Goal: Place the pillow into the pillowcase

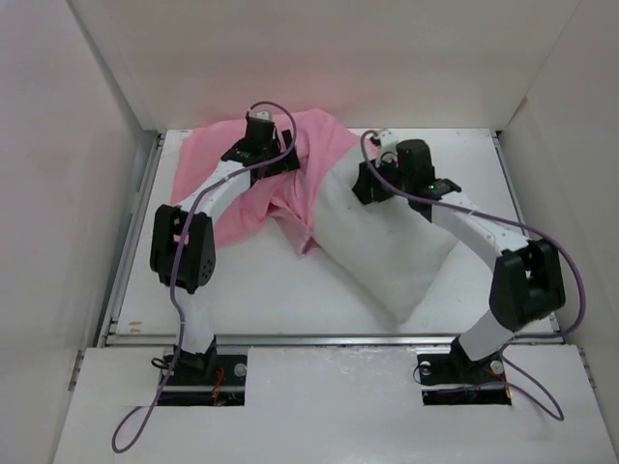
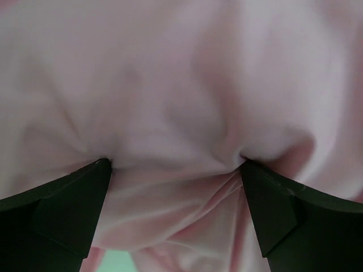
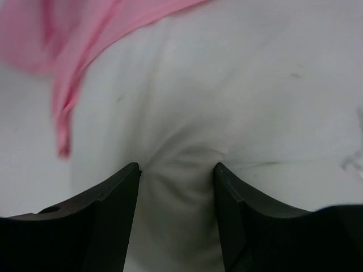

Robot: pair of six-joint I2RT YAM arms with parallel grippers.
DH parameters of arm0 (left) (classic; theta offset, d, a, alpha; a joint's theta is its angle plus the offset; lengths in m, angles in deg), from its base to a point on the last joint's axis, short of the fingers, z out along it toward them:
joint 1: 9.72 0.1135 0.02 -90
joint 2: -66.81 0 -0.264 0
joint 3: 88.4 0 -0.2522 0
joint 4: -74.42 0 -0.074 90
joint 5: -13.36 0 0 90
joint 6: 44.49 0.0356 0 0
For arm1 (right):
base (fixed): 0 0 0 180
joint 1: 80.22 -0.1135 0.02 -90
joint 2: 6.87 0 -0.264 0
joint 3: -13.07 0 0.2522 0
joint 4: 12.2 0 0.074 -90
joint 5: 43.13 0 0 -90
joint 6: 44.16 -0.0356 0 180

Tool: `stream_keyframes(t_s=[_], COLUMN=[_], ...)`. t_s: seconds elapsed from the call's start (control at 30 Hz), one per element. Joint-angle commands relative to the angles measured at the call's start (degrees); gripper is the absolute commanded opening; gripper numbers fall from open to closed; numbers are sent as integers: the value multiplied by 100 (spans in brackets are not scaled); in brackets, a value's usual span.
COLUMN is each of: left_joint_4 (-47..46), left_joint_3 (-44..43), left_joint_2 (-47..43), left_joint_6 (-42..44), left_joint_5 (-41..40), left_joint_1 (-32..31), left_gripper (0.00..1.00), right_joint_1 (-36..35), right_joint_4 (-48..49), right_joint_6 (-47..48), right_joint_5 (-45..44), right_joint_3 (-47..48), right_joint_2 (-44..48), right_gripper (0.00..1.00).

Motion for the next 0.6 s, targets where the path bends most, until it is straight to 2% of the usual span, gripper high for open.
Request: stream_keyframes(t_s=[0.0,0.03,0.1,0.13,0.23,0.33,0.57], left_joint_4=[208,332,342,272,122,52,-27], left_joint_3=[-1082,-1512,-1595,-1517,-1052,-568,504], left_joint_2=[681,796,780,666,78,-573,-2014], left_joint_6=[146,146,198,199,251,330,611], left_joint_5=[57,57,-4,-4,-258,-705,-866], left_joint_1=[118,118,118,118,241,294,172], left_gripper=[100,100,100,100,100,100,100], right_joint_1=[-1349,-1598,-2064,-2449,-2864,-2866,-2866], right_joint_4=[-641,-563,-562,-562,-492,-675,-1229], right_joint_6=[-470,-549,-612,-612,-551,-401,-383], right_joint_5=[563,565,687,853,1380,1435,-804], right_joint_3=[-551,-639,-640,-483,-157,282,284], right_joint_2=[480,568,621,621,306,322,1490], right_gripper=[59,59,59,59,59,57,61])
